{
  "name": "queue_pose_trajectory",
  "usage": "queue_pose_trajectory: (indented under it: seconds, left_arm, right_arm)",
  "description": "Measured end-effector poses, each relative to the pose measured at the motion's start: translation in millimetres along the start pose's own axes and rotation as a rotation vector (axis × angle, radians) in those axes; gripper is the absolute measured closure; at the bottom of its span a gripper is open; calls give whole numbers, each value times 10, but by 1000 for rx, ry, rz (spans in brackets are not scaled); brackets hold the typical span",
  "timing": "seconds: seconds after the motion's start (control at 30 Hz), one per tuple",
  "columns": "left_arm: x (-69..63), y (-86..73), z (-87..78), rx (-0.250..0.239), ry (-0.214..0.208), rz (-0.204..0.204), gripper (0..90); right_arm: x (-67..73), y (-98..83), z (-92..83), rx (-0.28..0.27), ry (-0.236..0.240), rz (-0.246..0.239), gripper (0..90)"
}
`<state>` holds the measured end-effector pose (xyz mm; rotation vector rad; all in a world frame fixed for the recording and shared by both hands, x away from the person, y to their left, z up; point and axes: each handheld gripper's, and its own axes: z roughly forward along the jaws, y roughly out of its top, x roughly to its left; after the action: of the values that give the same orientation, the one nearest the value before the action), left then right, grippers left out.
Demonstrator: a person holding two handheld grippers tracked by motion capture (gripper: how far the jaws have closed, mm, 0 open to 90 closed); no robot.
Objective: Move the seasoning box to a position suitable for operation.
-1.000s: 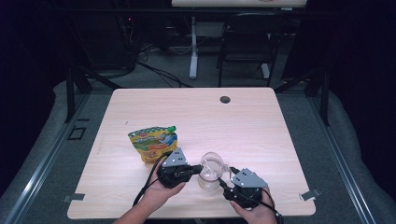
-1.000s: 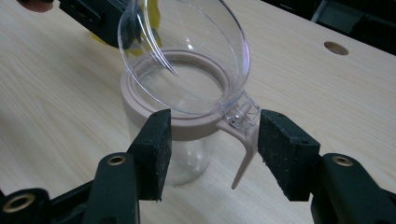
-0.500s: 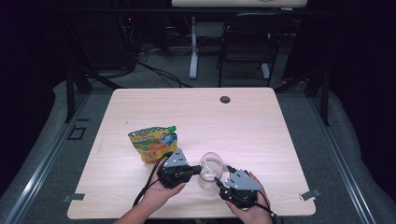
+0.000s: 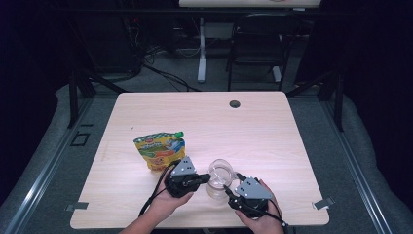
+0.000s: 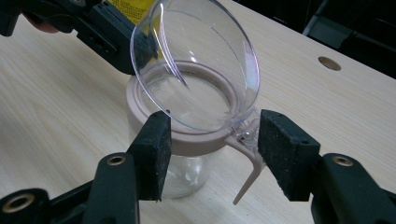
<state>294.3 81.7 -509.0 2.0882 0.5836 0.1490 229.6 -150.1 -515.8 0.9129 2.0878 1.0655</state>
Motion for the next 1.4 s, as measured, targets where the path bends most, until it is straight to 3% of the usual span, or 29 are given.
queue_pose_trajectory:
  seconds: [0.27,0.53,0.8,1.13,1.4]
  left_arm:
    - [2,0,0,0,0,1,900]
    - [1,1,0,2,0,4,900]
    - [0,4,-2,5,3,10,900]
    - [0,3,-2,5,3,10,900]
    - [-3,2,0,2,5,10,900]
  right_arm:
    - [2,2,-2,-5,-5,-4,449]
    - [-31,16,-49,-34,-8,25,457]
    - [-71,29,-100,-46,12,67,584]
    - [-74,29,-126,-51,-2,65,602]
    - [-129,-3,-174,-59,3,107,619]
